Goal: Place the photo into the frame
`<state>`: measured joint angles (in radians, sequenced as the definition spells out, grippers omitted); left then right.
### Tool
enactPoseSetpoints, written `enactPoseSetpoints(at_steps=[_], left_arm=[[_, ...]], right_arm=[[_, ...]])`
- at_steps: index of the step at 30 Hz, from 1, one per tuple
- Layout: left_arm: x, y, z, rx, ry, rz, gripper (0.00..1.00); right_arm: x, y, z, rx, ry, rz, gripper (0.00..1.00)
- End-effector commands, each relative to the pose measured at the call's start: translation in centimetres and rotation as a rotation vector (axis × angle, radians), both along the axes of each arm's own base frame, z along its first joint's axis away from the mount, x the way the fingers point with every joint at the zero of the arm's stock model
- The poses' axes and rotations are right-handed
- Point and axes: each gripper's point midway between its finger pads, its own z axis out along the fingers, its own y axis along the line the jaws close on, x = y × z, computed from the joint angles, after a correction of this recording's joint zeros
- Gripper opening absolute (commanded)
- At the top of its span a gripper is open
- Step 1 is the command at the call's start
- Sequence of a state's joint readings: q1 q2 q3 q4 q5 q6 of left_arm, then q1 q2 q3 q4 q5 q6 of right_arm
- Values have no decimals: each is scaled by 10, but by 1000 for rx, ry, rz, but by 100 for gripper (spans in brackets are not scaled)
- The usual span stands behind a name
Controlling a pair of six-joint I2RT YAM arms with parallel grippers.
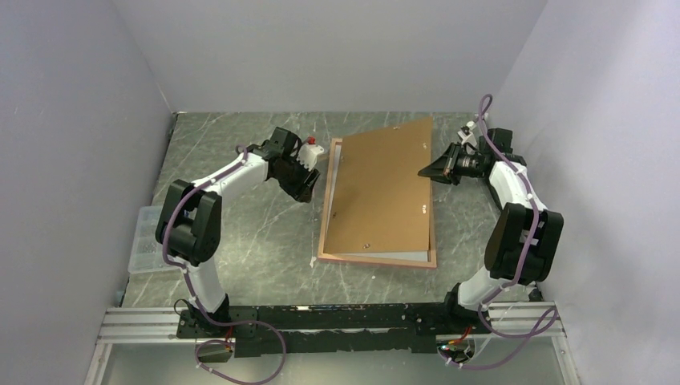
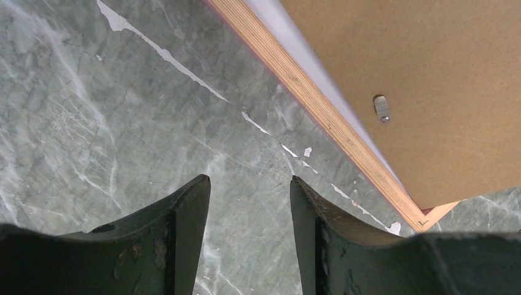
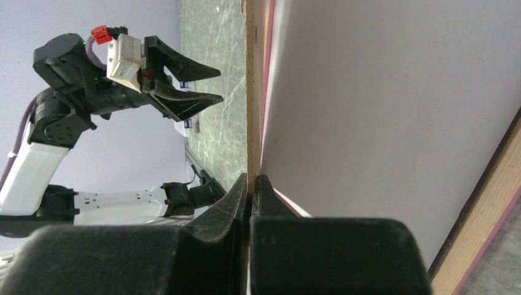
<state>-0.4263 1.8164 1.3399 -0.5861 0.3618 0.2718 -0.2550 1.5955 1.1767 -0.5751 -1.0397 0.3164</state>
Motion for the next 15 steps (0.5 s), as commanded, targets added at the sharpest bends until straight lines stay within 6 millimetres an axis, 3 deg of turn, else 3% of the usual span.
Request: enactPoseSetpoints(at_steps=[1, 7, 15], left_arm=[[12, -5, 6, -6, -46, -10, 56], [14, -5, 3, -4, -52, -6, 56], [22, -4, -2, 14, -66, 17, 54]], right_arm=[[2, 5, 2, 11, -18, 33, 0], [5, 6, -15, -11, 38, 29, 0], [8, 22, -31, -48, 82, 86, 0]])
